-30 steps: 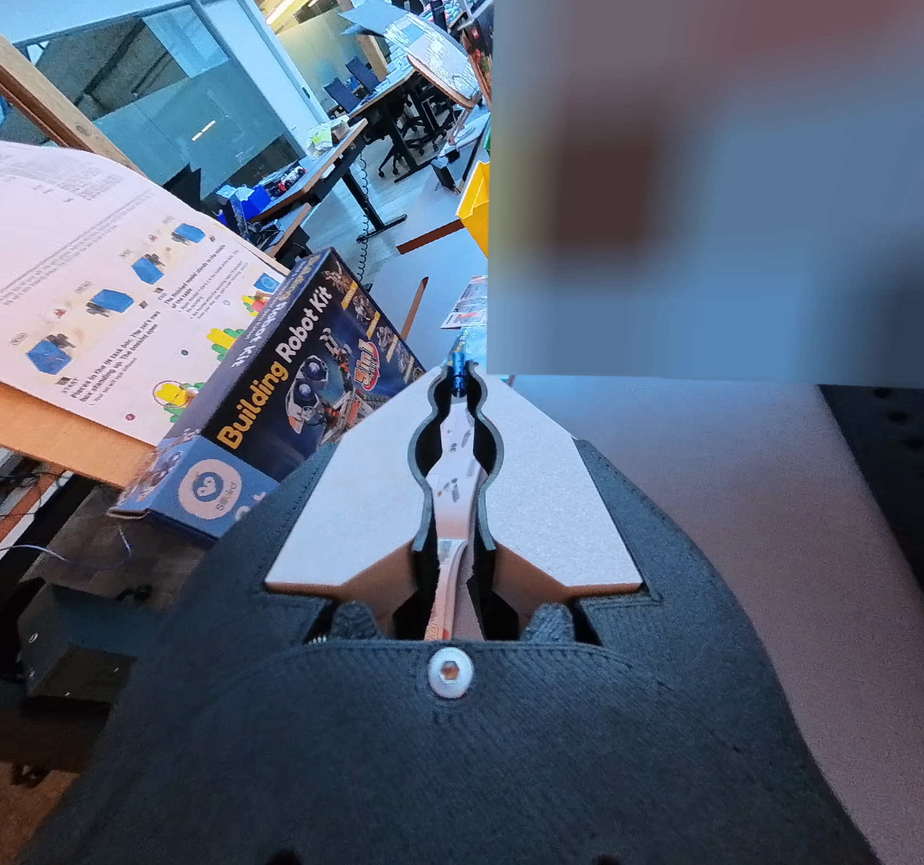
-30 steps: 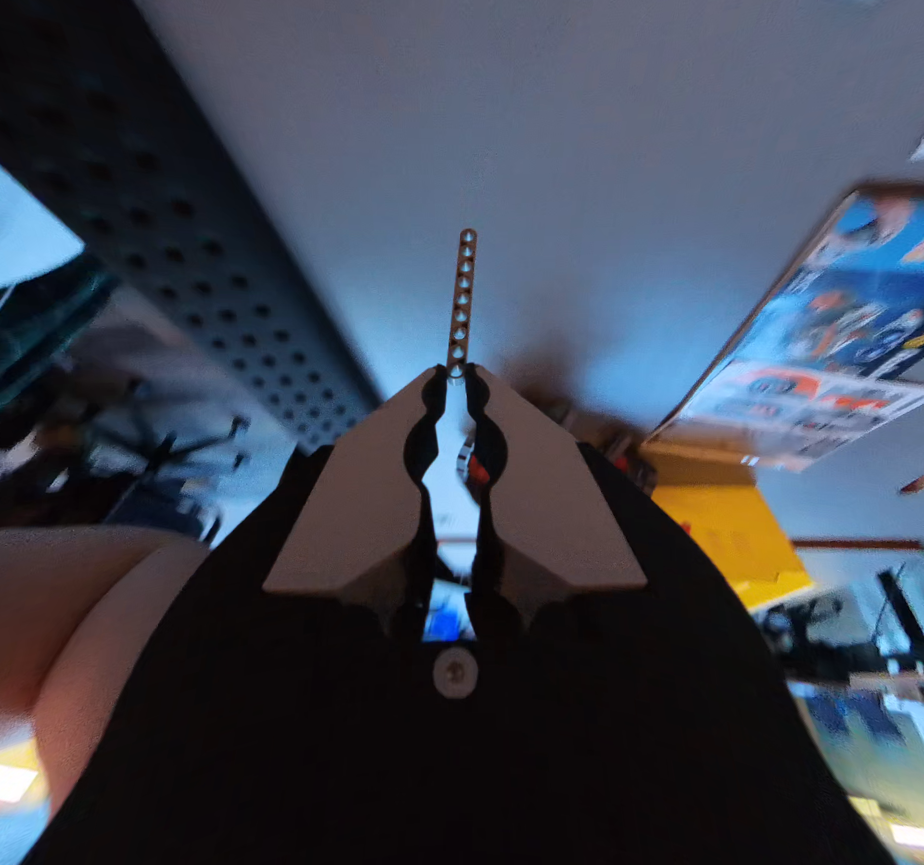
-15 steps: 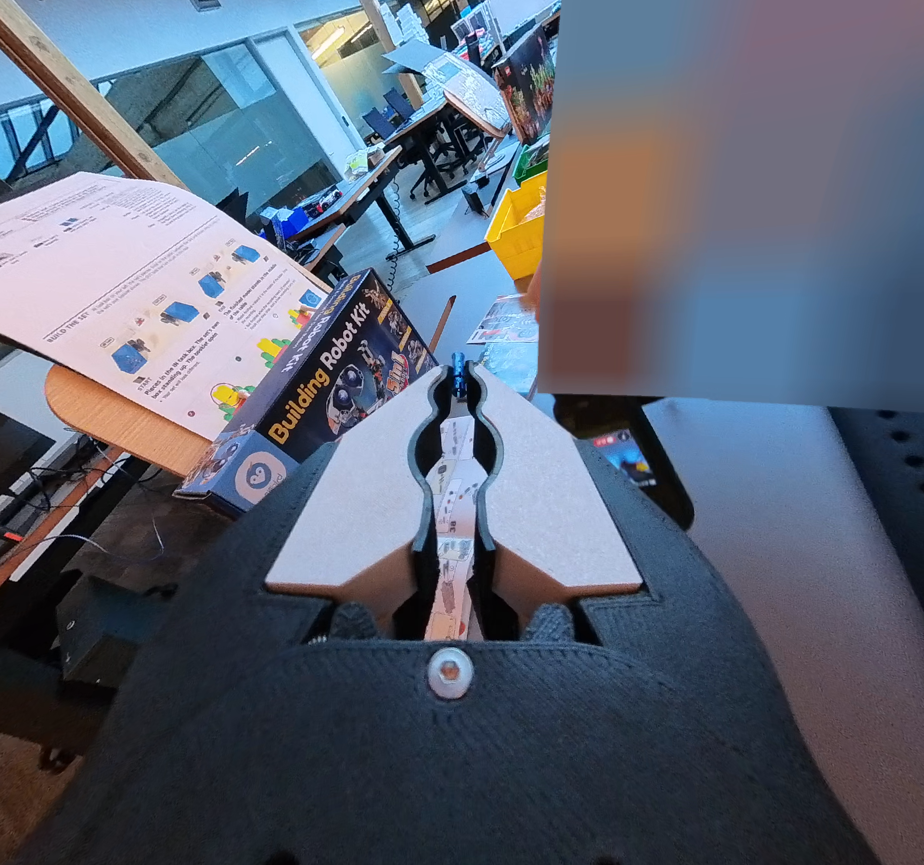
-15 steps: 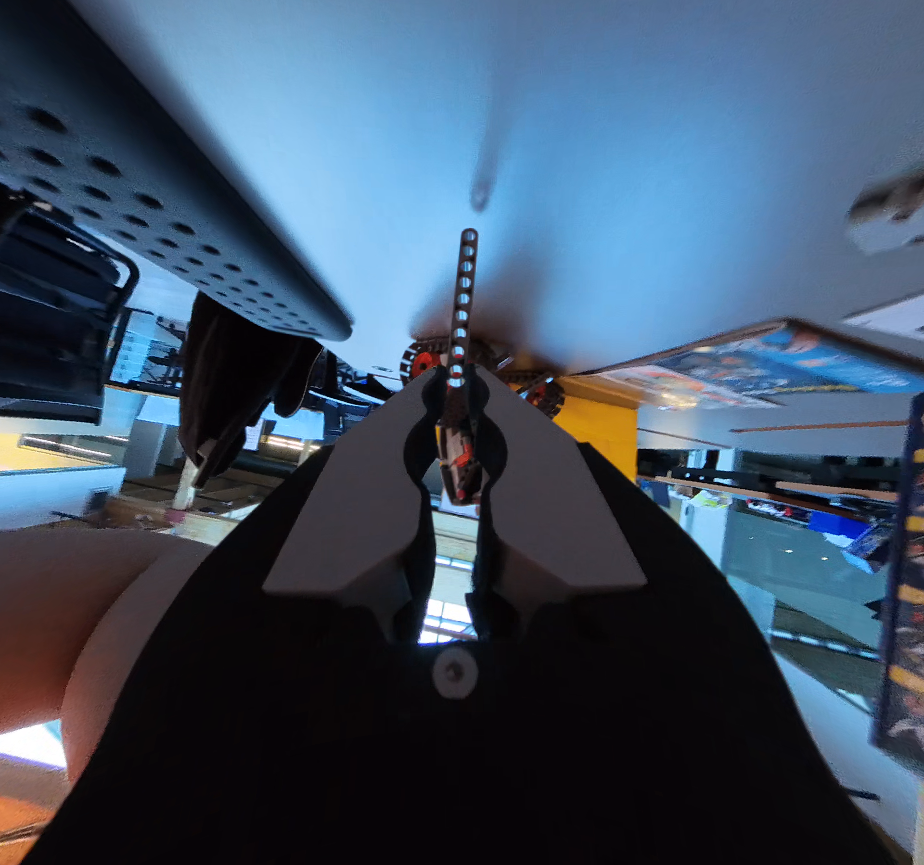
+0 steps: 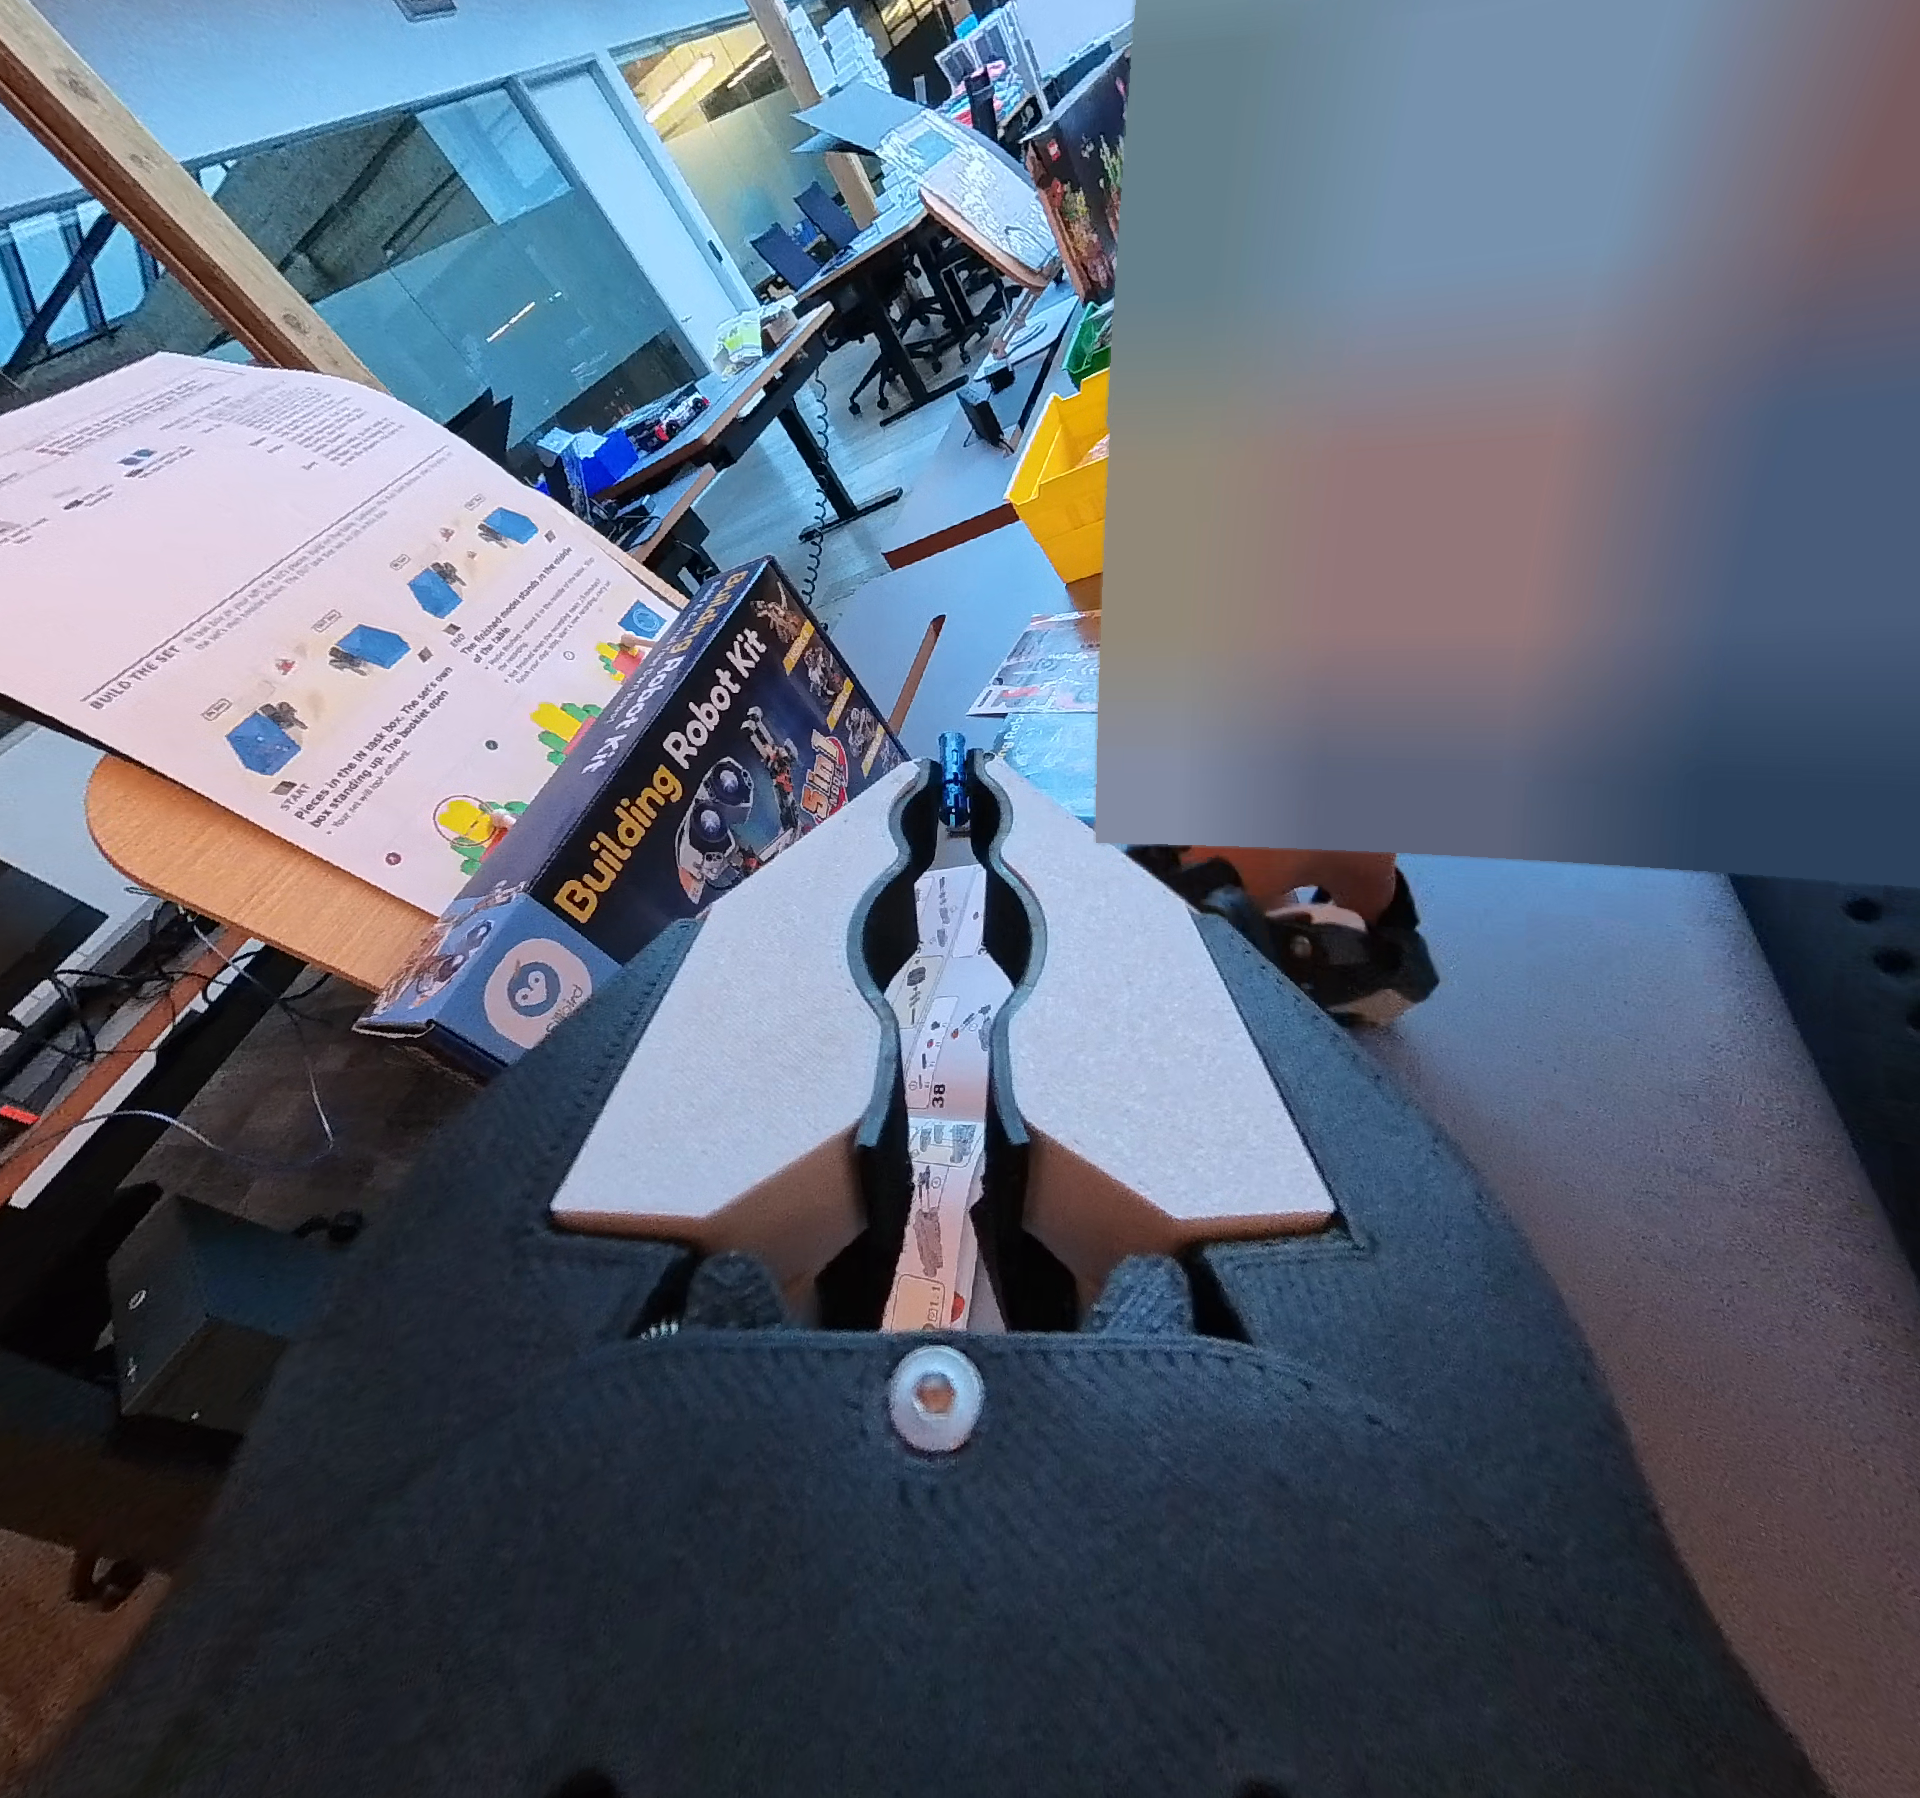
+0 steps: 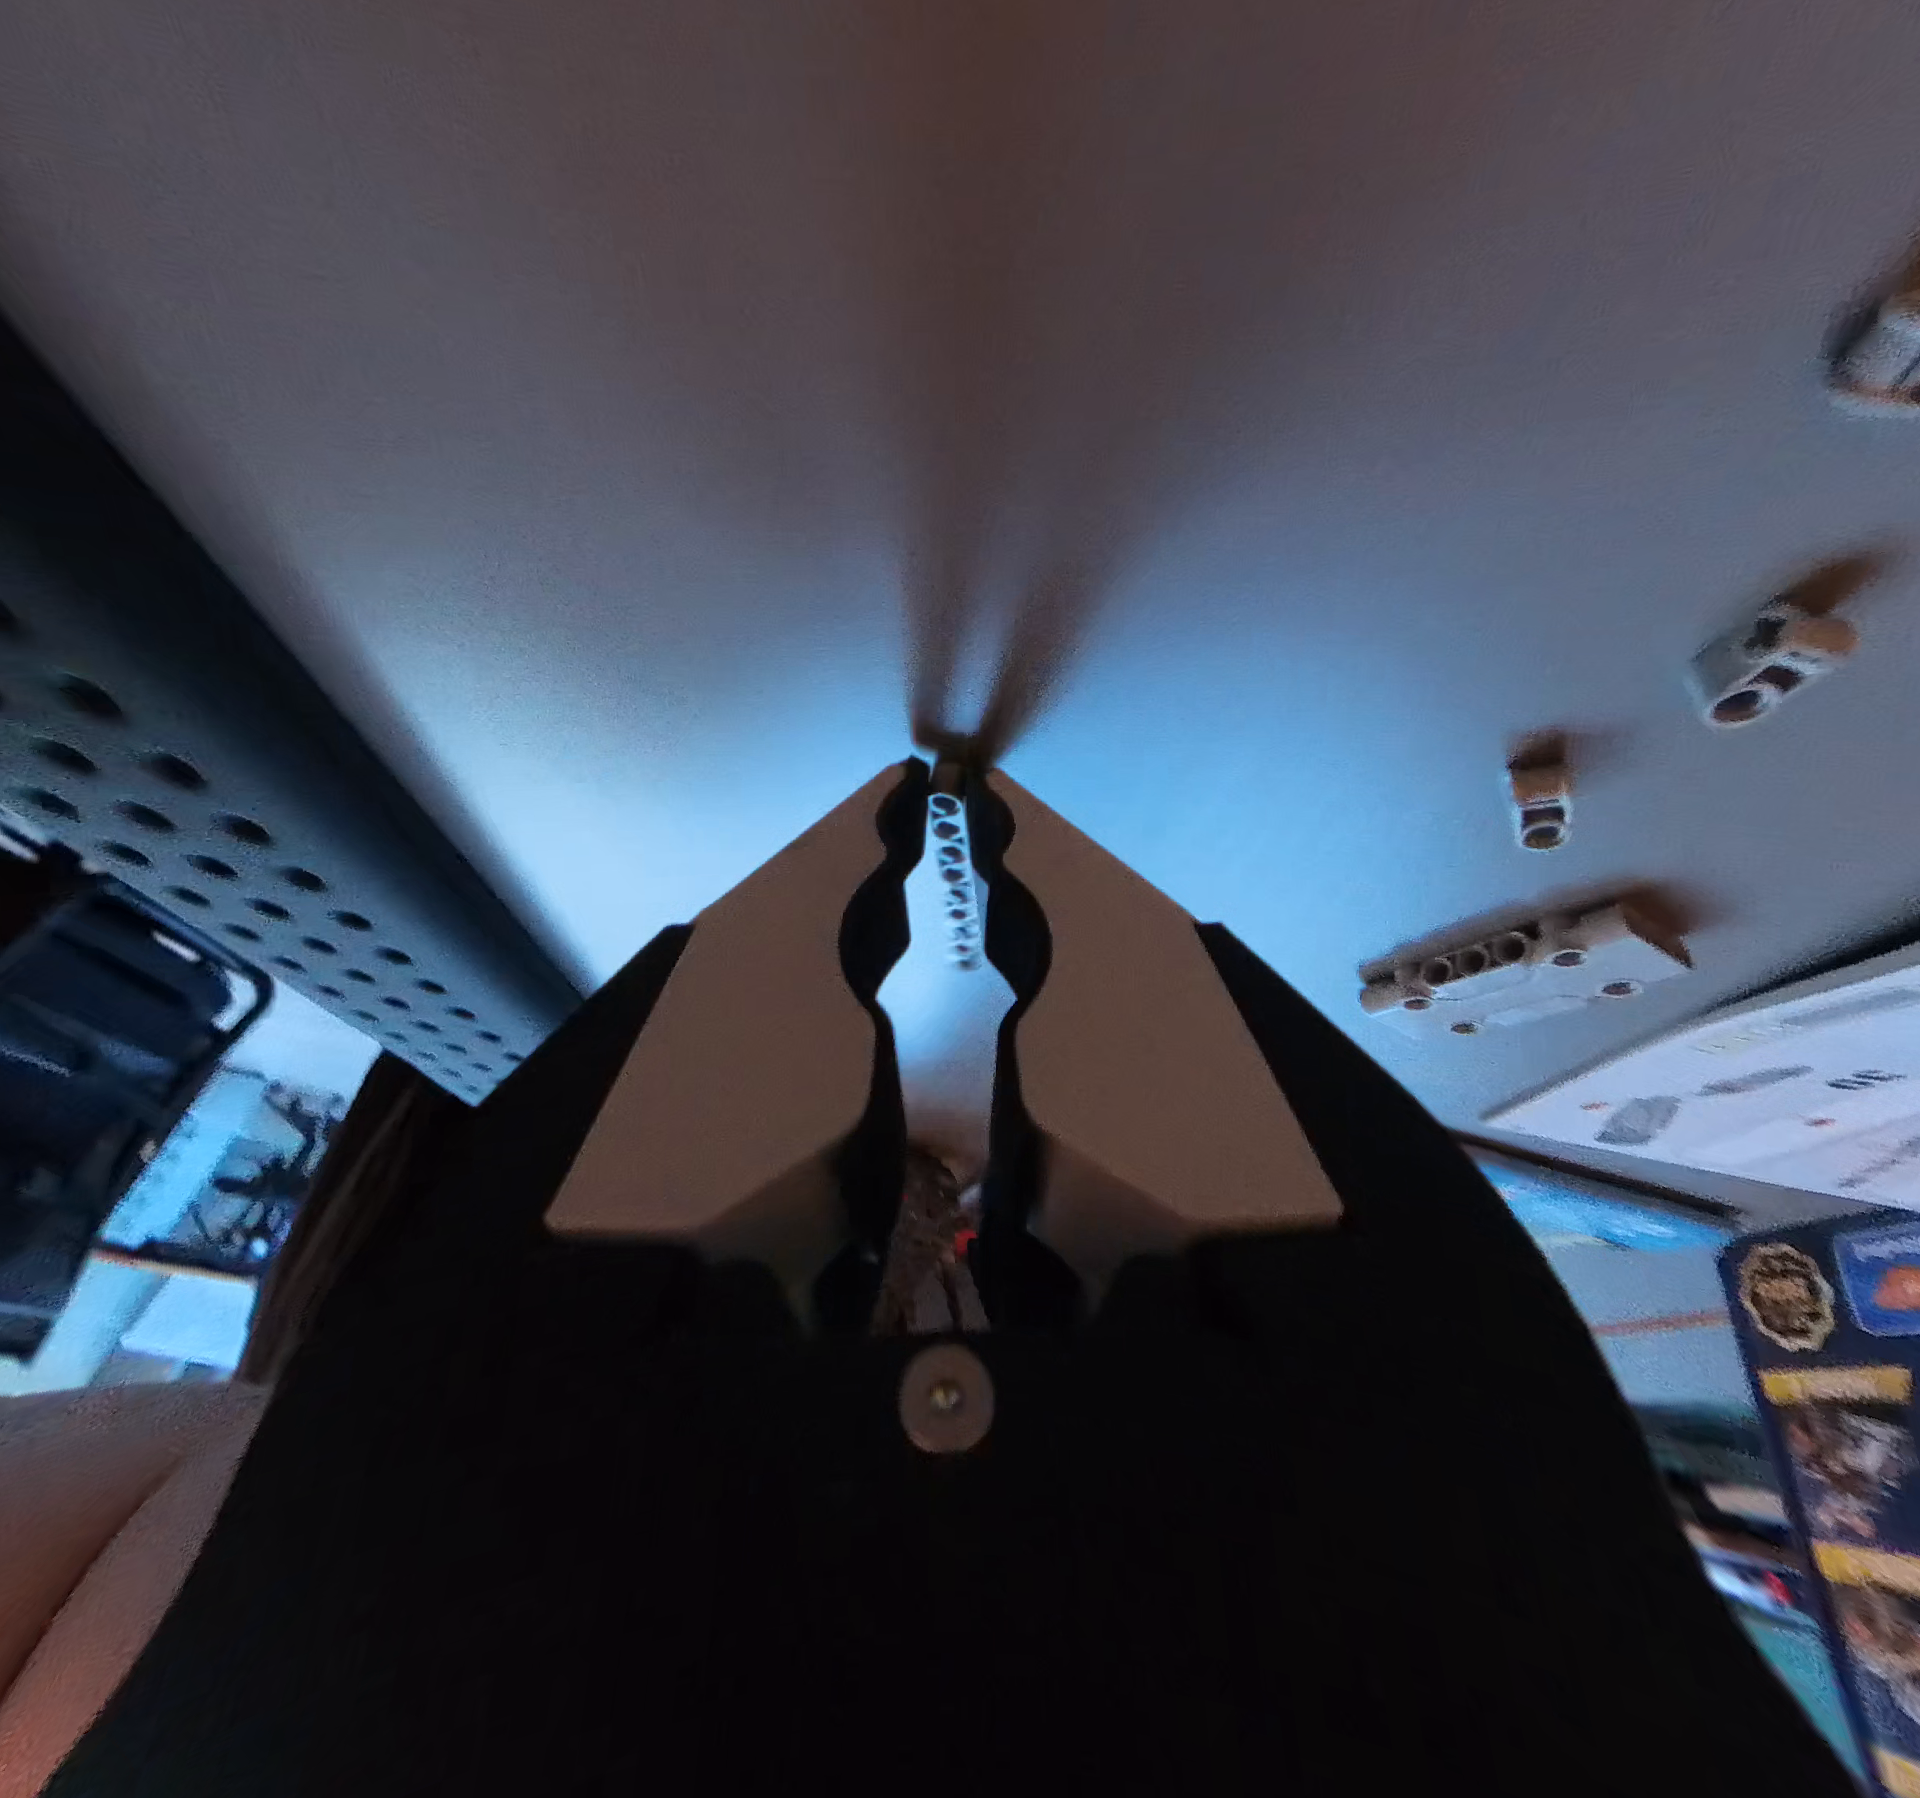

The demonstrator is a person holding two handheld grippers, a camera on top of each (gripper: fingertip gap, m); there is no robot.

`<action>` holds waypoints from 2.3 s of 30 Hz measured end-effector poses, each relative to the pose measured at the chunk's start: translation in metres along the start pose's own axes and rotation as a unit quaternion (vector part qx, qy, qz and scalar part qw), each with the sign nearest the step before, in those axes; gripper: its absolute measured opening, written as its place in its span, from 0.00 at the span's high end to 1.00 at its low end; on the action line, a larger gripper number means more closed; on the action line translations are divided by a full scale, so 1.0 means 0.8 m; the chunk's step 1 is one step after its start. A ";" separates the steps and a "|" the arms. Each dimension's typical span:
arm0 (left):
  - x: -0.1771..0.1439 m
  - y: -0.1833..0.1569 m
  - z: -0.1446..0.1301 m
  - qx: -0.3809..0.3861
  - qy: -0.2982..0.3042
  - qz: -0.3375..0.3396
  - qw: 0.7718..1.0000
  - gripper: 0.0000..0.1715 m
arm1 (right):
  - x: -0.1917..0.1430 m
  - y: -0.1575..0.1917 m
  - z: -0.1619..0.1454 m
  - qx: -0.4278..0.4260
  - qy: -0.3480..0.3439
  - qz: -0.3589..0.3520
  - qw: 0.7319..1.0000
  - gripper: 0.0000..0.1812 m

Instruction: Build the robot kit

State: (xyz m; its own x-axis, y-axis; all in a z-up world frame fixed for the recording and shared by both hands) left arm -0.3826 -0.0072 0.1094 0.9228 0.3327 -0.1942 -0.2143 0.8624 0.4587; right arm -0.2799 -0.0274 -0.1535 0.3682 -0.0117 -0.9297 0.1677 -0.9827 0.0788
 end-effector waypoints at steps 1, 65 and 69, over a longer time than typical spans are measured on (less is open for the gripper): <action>0.000 0.000 0.000 0.000 0.001 0.000 1.000 0.98 | -0.001 0.000 0.000 0.014 -0.023 0.002 1.000 0.96; 0.045 0.049 -0.117 -0.473 -0.072 -0.145 0.866 0.99 | -0.217 -0.148 -0.115 0.174 -0.863 0.117 0.459 0.97; 0.043 0.056 -0.116 -0.488 -0.101 -0.148 0.854 0.99 | -0.218 -0.153 -0.106 0.172 -0.876 0.168 0.417 0.97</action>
State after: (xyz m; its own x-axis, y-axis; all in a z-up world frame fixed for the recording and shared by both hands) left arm -0.3903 0.0782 0.0429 0.9981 0.0567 0.0223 -0.0354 0.8381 -0.5443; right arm -0.2870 0.1103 0.0297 -0.9669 0.0200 0.2544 0.1236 -0.8356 0.5353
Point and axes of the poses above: each gripper's, where its closed fingertips meet, x out along the fingers, z out of its top, y = z × x across the jaws, the point moved 1 cm from there along -x, back along the fingers, and after that the axes turned 6 degrees about -z, right-handed, at the moved point
